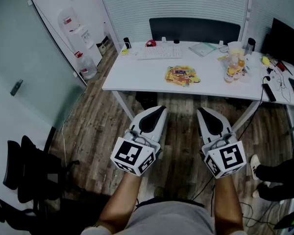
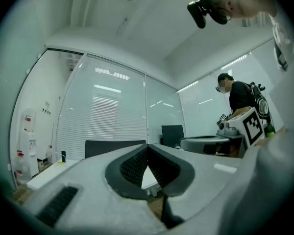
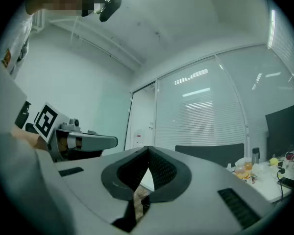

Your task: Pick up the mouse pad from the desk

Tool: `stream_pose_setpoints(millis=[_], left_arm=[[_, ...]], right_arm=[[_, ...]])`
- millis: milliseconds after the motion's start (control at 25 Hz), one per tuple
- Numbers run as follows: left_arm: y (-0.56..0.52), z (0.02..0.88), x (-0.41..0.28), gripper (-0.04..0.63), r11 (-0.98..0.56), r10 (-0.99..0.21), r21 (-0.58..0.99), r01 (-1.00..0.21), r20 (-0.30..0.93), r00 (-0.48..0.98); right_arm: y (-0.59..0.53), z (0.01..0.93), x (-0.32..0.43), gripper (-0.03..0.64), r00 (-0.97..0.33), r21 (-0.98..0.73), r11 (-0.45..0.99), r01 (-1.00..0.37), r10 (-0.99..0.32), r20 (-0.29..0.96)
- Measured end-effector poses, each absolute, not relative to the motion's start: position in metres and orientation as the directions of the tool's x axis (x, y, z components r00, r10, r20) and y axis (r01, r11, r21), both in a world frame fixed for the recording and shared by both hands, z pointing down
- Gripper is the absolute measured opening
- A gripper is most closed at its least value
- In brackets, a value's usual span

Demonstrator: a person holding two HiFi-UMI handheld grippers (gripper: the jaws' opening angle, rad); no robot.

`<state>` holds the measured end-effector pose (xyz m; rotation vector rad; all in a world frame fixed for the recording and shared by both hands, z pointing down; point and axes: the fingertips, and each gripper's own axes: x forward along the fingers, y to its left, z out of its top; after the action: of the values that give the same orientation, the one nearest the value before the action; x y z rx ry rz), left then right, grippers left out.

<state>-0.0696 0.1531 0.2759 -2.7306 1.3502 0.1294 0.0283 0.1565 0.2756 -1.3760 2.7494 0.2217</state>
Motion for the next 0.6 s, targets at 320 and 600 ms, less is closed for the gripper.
stream_pose_setpoints(millis=[320, 600], left_arm=[[0.148, 0.277, -0.062, 0.015, -0.593, -0.796, -0.046, -0.804, -0.118, 0.594], [0.143, 0.283, -0.053, 0.015, -0.57, -0.814, -0.047, -0.82, -0.101, 0.572]], right_arm=[[0.151, 0.277, 0.035, 0.012, -0.615, 0.111, 0.605, -0.788, -0.78, -0.114], [0.147, 0.278, 0.045, 0.012, -0.645, 0.093, 0.639, -0.764, -0.754, -0.119]])
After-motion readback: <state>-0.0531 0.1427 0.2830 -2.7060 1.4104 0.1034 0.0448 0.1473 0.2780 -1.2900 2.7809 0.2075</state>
